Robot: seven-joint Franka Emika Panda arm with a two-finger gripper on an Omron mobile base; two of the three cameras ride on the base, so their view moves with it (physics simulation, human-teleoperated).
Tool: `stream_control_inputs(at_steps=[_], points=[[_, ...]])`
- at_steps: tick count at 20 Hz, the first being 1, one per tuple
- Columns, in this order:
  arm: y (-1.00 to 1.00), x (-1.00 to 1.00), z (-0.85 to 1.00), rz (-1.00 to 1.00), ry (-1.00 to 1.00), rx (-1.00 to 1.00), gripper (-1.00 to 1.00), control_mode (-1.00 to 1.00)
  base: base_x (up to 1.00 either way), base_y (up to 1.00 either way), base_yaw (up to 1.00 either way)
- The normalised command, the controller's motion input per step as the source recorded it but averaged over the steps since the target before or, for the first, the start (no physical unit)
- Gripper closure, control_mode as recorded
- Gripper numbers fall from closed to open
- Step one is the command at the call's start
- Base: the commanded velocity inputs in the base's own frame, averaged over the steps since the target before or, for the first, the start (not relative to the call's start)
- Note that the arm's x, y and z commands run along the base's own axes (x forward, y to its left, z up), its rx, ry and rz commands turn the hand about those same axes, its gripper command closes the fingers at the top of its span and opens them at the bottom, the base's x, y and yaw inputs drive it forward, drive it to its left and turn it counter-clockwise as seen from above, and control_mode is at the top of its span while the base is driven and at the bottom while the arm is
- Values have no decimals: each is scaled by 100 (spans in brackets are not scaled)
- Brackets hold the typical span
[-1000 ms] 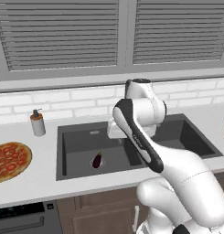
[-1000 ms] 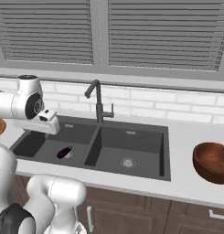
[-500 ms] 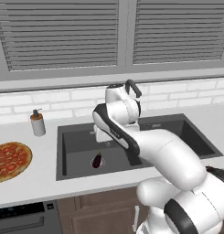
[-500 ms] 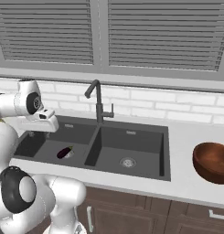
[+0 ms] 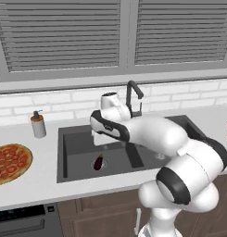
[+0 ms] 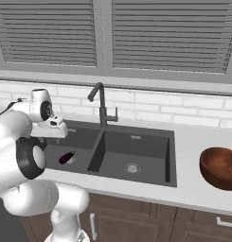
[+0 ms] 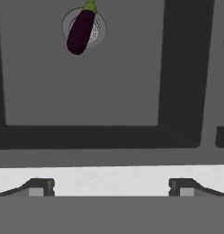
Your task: Pick the eggplant from the sink and place it in the bowl. Then pick the bowl and place it in the microwave. Then close the microwave door and press the start button.
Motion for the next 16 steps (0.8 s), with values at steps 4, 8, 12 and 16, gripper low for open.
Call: stream_control_inputs(at_steps=[4,8,12,16], points=[[0,41,-55,0,2,0,-100,-100,0,0,0],[10,54,-57,0,3,0,-100,-100,0,0,0],[15,46,-41,0,2,3,-100,-100,0,0,0],[22,31,-37,-1,1,0,-100,-100,0,0,0]])
